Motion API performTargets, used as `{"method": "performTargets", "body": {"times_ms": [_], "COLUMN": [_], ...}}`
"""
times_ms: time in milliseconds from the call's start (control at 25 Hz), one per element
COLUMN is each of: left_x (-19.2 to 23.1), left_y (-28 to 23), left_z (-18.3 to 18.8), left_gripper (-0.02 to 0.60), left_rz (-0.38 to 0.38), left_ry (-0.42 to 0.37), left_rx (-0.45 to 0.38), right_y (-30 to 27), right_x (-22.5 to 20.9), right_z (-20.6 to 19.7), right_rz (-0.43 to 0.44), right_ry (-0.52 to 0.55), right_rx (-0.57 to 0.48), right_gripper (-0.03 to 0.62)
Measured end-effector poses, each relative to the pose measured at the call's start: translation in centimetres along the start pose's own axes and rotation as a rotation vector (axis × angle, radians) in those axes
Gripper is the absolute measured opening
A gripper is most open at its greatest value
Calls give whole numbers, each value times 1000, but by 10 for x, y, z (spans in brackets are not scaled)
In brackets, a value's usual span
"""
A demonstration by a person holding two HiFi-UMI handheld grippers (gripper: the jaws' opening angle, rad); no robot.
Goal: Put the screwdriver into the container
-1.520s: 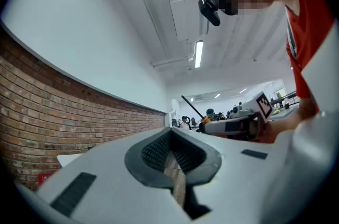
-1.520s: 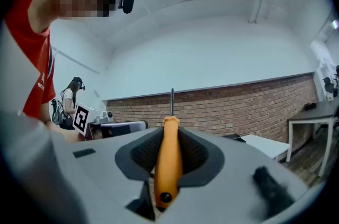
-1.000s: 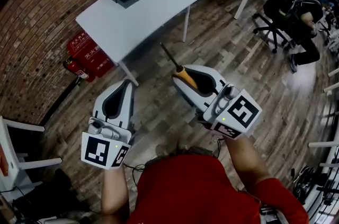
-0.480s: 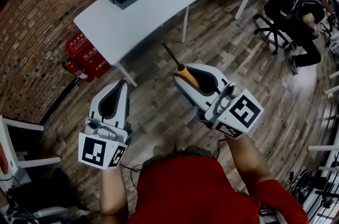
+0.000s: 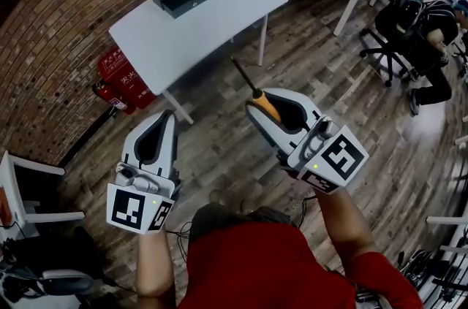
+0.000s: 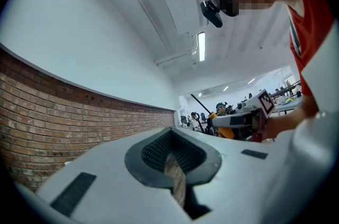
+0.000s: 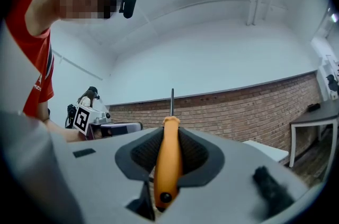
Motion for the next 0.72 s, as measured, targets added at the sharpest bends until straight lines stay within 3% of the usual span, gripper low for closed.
{"method": "performTargets", "body": {"times_ms": [440,720], "left_x": [28,68], "left_y": [-40,-81], "left_z": [-2,-8], "left_gripper": [12,12], "left_rz": [2,-19], "left_ry": [-4,4], "left_rx": [-22,-42], "right_y": [-27,-69], "right_x": [-35,-69], "right_z": [3,4], "right_rz": [3,-5], "right_ry": [24,48], "right_rx": [4,22], "right_gripper": [96,96]}}
Point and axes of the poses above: the fingertips, and each gripper's own axes: y backward along the fingers, x to its left, z out of its top, the point moved 8 cm from there along y, backward along the fingers, and after that the axes turned 4 degrees about x, right-handed, at the moved point
